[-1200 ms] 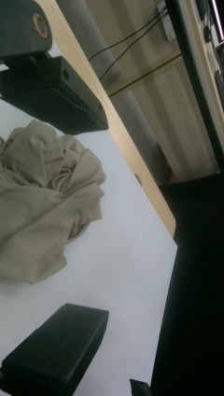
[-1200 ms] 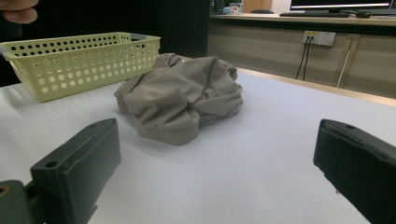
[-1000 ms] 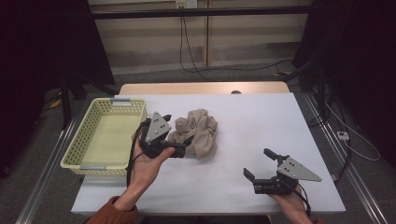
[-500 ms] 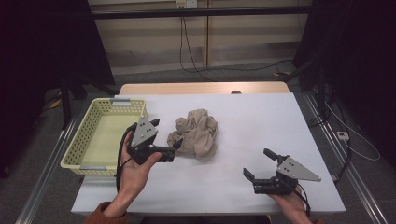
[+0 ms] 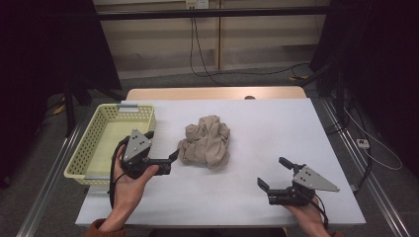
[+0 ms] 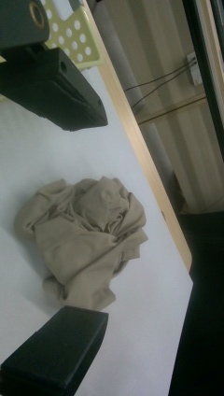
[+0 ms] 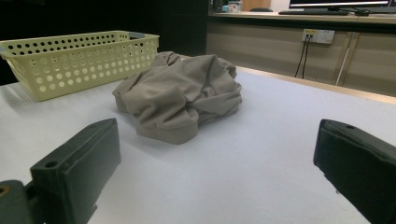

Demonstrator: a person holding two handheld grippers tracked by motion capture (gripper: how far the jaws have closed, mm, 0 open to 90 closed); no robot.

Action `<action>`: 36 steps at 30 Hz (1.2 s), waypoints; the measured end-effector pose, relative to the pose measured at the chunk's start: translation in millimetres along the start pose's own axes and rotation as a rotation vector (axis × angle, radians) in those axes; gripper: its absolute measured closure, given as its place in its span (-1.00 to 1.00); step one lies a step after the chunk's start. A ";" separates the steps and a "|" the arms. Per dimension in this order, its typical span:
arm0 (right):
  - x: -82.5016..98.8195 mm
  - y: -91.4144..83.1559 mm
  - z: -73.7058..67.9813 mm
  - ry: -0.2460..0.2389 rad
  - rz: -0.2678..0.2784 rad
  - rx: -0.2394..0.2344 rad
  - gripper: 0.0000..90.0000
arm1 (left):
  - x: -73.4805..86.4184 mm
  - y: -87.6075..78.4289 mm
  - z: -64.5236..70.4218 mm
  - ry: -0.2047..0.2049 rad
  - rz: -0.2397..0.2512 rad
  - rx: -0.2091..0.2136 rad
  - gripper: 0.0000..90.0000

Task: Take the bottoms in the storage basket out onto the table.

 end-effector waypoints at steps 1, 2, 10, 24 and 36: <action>0.1 0.1 -0.1 0.000 -0.001 0.000 -0.99 | 1.6 -1.3 -1.9 0.002 -0.007 -0.008 -0.86; 0.1 0.1 -0.2 -0.001 -0.001 0.000 -0.99 | 2.8 -2.0 -3.1 -0.001 -0.003 -0.011 -0.86; 0.1 0.0 -0.2 -0.001 -0.001 0.002 -0.99 | 19.3 -8.1 -9.4 0.009 -0.031 -0.040 -0.84; 0.2 0.0 0.1 0.001 -0.002 0.006 -0.99 | 52.3 -20.2 -12.4 -0.011 -0.077 -0.051 -0.85; 0.2 0.2 -0.3 -0.001 -0.003 0.005 -0.99 | 72.6 -27.9 -11.3 -0.057 -0.069 -0.034 -0.85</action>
Point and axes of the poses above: each handheld gripper's, and its own axes: y roughly forward along the jaws, x roughly out of its underside, z roughly to its right, the point moved 6 cm from there along y, roughly forward along the jaws, and after that the axes turned 13 degrees about -x, right-handed, at the moved point
